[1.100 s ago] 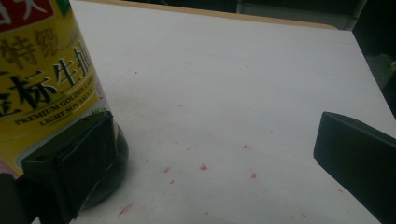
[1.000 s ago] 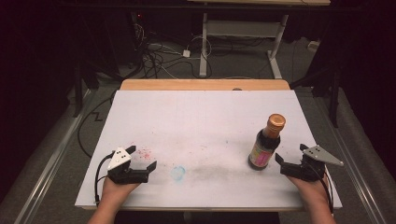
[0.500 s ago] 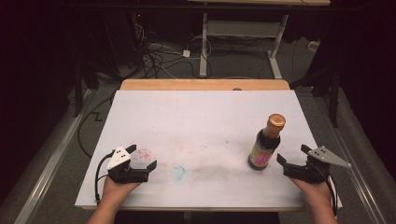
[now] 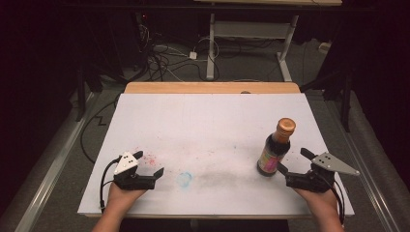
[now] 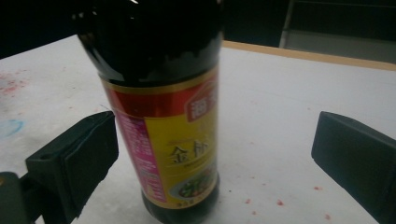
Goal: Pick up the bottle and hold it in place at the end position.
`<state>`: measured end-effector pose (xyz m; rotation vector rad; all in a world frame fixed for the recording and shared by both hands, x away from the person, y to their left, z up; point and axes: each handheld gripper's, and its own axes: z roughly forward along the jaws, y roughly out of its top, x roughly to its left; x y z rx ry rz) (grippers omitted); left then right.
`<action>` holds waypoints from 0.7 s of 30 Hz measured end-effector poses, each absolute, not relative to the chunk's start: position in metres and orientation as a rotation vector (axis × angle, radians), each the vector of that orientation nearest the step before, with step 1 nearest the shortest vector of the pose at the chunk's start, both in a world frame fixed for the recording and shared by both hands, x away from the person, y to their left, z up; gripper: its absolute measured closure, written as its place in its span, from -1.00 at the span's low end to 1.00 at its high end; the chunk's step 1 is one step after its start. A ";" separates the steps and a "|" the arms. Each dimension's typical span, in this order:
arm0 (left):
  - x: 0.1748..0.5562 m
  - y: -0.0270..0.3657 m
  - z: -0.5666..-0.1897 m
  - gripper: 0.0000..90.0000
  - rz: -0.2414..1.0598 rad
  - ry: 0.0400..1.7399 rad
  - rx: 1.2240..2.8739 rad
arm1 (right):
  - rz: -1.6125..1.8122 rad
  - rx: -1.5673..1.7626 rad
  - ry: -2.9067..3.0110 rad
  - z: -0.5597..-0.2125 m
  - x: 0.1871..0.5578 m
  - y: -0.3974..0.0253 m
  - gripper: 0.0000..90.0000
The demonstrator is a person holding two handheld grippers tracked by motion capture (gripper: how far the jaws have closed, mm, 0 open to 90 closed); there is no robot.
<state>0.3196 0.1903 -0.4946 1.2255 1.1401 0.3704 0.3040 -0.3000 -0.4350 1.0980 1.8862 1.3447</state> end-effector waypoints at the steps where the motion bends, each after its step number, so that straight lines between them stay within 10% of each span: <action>1: 0.320 0.190 -0.495 -1.00 0.371 1.140 1.220 | 1.349 1.093 1.891 -0.435 0.305 -0.299 -0.97; 21: 0.318 0.192 -0.494 -1.00 0.371 1.132 1.209 | 1.372 1.056 1.952 -0.439 0.321 -0.270 -0.61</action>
